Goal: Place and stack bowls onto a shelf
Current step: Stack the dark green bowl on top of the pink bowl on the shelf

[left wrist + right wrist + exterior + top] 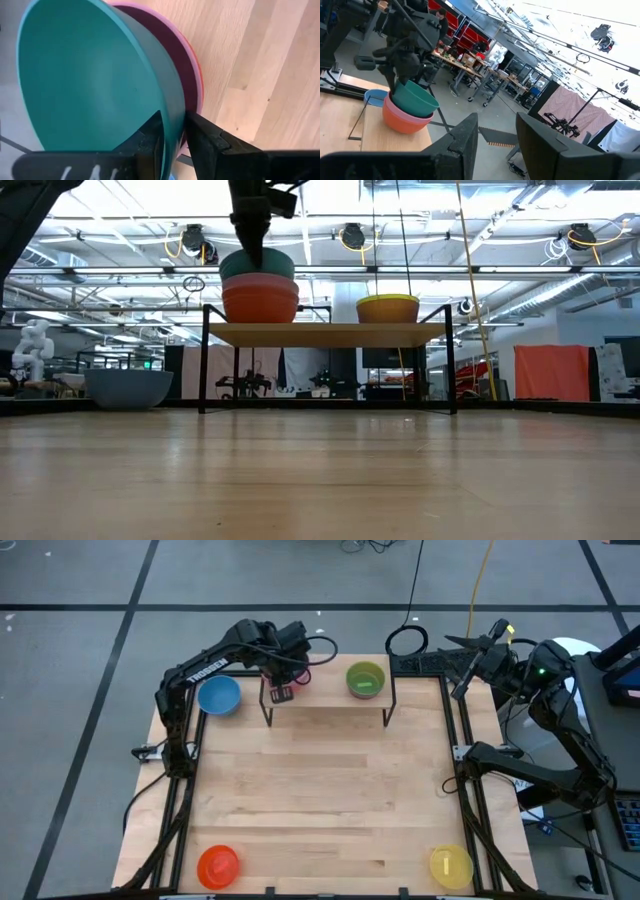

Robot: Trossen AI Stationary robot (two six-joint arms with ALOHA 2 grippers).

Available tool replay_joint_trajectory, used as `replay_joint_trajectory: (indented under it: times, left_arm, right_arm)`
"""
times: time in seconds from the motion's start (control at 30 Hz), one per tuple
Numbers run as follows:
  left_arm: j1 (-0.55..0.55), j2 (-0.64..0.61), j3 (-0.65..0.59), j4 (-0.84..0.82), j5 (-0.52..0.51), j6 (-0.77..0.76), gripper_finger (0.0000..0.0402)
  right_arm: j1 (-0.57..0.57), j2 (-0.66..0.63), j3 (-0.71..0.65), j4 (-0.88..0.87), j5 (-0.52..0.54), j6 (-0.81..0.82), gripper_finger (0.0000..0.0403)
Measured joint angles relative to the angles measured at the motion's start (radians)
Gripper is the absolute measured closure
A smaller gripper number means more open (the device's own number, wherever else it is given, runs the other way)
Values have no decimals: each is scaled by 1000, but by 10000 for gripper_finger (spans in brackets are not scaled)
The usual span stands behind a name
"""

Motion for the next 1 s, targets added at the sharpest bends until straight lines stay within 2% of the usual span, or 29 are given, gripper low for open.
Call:
replay_joint_trajectory:
  times: [0.23,0.83,1.0]
  left_arm:
    - [-14,0,0,0,-3,-38,320]
    - [-48,0,12,-3,-26,27,320]
    - [-48,-4,38,-1,-66,26,321]
  right_arm:
    - [0,0,0,4,0,1,277]
    - [0,0,0,22,0,7,277]
    - [0,0,0,22,0,8,277]
